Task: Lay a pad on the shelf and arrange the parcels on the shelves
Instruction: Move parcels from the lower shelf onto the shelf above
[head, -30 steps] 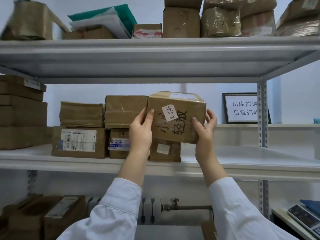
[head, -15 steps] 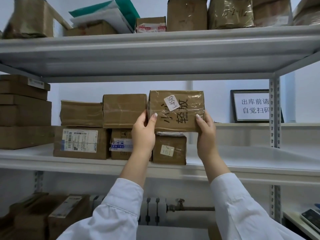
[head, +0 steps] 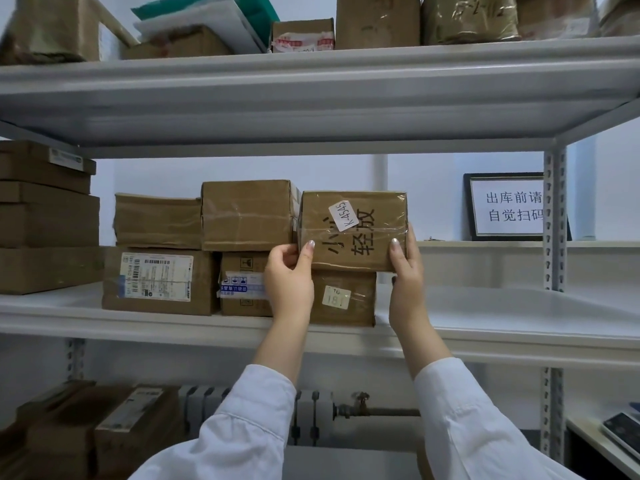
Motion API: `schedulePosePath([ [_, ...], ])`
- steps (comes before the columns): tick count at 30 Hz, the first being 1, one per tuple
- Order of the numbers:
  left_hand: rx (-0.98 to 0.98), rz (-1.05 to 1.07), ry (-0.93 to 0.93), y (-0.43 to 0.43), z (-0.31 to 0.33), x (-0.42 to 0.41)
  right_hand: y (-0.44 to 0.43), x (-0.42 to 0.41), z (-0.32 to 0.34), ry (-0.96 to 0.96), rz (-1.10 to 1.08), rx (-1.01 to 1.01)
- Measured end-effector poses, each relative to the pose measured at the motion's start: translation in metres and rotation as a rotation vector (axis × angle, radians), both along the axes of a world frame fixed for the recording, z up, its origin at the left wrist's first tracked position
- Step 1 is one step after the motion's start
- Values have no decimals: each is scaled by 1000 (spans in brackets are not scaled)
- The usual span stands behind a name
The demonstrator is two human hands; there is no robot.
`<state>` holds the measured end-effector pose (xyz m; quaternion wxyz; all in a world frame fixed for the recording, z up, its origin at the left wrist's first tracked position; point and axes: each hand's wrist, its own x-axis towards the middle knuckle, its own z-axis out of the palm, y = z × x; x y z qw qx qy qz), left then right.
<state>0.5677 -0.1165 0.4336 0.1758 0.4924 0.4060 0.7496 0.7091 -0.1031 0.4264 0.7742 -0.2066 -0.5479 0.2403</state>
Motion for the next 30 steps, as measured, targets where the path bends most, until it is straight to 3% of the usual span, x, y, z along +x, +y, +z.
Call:
schedulePosePath([
  [4, -213, -42, -9, 5, -9, 10, 0, -2, -5, 32, 42, -58],
  [12, -273, -128, 13, 7, -11, 20, -5, 0, -3, 47, 71, -70],
  [19, -63, -139, -12, 2, -16, 20, -5, 1, -4, -20, 32, -135],
  [30, -63, -146, -52, -2, -15, 21, -13, 5, -8, 1, 105, -216],
])
